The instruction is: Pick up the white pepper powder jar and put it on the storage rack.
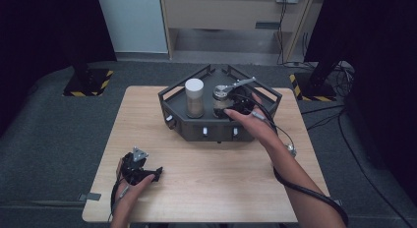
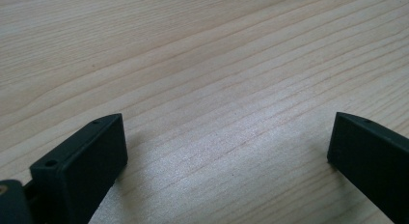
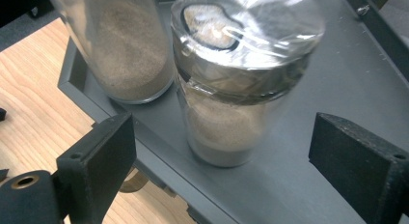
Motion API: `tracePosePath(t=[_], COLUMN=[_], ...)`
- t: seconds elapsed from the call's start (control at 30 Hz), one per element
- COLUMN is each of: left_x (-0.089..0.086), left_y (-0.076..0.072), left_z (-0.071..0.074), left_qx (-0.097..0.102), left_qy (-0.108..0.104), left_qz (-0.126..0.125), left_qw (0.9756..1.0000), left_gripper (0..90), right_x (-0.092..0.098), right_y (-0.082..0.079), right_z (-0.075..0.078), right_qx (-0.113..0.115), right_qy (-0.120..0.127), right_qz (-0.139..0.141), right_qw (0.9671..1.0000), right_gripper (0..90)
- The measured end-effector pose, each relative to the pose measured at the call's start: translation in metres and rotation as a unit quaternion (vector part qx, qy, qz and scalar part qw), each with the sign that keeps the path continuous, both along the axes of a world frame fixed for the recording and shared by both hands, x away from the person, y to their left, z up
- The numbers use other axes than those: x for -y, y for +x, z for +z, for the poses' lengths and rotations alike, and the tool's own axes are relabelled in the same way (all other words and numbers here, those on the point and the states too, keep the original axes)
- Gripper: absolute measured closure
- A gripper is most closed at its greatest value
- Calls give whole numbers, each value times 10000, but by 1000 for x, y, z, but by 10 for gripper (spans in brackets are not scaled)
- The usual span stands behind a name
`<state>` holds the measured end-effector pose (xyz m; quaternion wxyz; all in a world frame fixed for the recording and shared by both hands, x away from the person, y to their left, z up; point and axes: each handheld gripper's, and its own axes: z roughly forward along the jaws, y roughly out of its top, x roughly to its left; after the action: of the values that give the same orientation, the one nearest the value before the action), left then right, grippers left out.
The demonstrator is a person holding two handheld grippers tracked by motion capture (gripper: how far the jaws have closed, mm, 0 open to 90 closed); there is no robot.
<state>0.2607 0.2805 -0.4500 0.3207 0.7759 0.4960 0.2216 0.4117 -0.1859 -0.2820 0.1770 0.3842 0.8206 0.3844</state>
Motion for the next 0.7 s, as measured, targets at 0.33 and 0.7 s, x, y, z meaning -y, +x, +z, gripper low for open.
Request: tracePosePath(t=[0.33, 0.7], left_x=[0, 0], left_y=[0, 0], left_z=[0, 0], left_qx=[1, 1], left_qy=[2, 3], left_qz=[0, 6], left_qw=[10000, 10000], left_gripper=[0, 0], right_x=[20, 40], right_y=[-18, -34], right_z=[15, 24], right_qx=[139, 151], right_qy=[-1, 57], right_qz=[49, 100], right_qw=[9999, 9998], right_gripper=[80, 62])
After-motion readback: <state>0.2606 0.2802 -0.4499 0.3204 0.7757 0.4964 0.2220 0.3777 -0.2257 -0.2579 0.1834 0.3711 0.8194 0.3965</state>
